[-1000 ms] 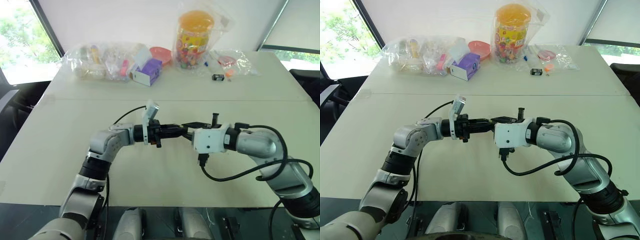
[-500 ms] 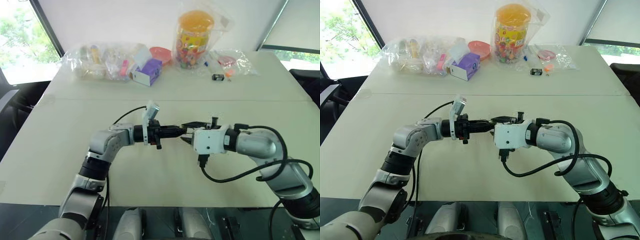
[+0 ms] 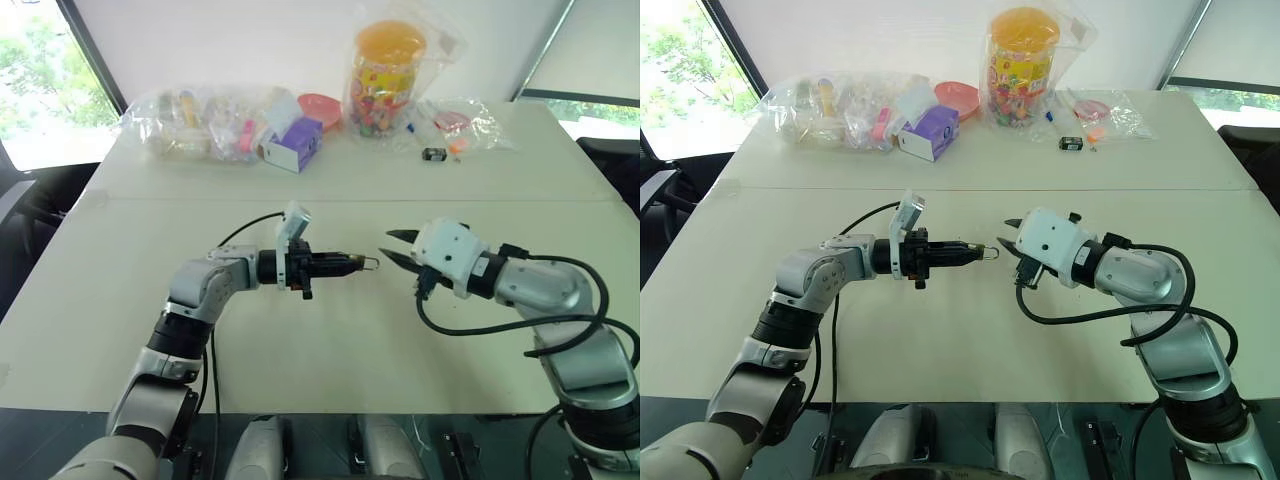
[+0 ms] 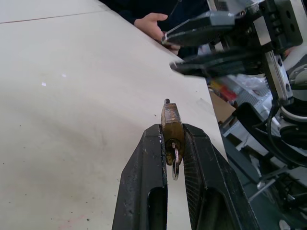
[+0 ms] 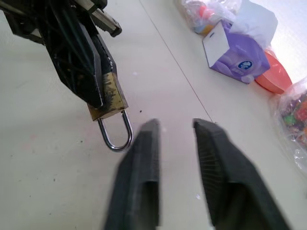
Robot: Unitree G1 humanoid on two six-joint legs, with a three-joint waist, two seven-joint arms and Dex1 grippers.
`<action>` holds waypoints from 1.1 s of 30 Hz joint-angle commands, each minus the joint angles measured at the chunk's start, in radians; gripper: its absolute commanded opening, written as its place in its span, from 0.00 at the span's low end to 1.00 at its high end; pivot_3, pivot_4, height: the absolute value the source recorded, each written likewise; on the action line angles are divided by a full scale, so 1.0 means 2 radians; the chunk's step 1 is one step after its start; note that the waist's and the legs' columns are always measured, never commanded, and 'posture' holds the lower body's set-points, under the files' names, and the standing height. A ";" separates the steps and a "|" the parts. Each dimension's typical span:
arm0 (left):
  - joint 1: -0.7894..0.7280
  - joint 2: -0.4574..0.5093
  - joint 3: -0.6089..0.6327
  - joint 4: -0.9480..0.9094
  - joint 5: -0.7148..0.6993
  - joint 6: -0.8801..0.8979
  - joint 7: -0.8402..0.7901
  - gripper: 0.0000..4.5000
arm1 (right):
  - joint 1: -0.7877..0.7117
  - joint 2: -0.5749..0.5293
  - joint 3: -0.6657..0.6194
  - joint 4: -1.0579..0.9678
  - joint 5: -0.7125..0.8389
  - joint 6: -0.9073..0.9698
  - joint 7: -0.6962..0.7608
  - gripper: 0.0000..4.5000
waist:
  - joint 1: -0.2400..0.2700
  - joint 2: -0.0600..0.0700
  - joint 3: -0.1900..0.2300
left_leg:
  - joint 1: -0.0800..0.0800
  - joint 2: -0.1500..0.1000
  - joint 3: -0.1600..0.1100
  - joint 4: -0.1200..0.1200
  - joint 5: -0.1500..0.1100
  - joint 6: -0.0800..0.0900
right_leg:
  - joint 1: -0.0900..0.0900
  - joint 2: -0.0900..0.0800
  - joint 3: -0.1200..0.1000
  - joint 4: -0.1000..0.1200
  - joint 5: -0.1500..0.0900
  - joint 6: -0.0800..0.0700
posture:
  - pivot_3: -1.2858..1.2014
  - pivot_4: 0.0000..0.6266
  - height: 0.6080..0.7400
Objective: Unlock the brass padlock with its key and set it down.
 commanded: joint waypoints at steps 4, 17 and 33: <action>-0.013 -0.004 0.004 -0.007 -0.007 0.000 -0.009 0.00 | 0.003 0.017 0.018 -0.008 0.001 0.002 -0.034 0.00 | 0.000 0.000 0.000 | 0.000 0.000 0.000 0.000 0.000 0.000 | 0.000 0.000 0.000 0.000 0.000 0.000 | 0.52 0.24 0.96; -0.012 -0.015 0.014 -0.015 -0.017 0.008 -0.001 0.00 | 0.041 0.010 0.067 0.027 -0.021 -0.034 -0.054 0.00 | 0.000 0.000 0.000 | 0.000 0.000 0.000 0.000 0.000 0.000 | 0.000 0.000 0.000 0.000 0.000 0.000 | 0.52 0.24 0.96; -0.007 -0.089 -0.015 0.085 0.049 -0.071 0.054 0.00 | 0.196 -0.043 -0.019 -0.088 -0.013 -0.005 -0.050 0.00 | 0.004 0.000 0.000 | 0.000 0.000 0.000 0.000 0.000 0.000 | 0.000 0.001 0.000 0.000 0.000 0.000 | 0.52 0.24 0.96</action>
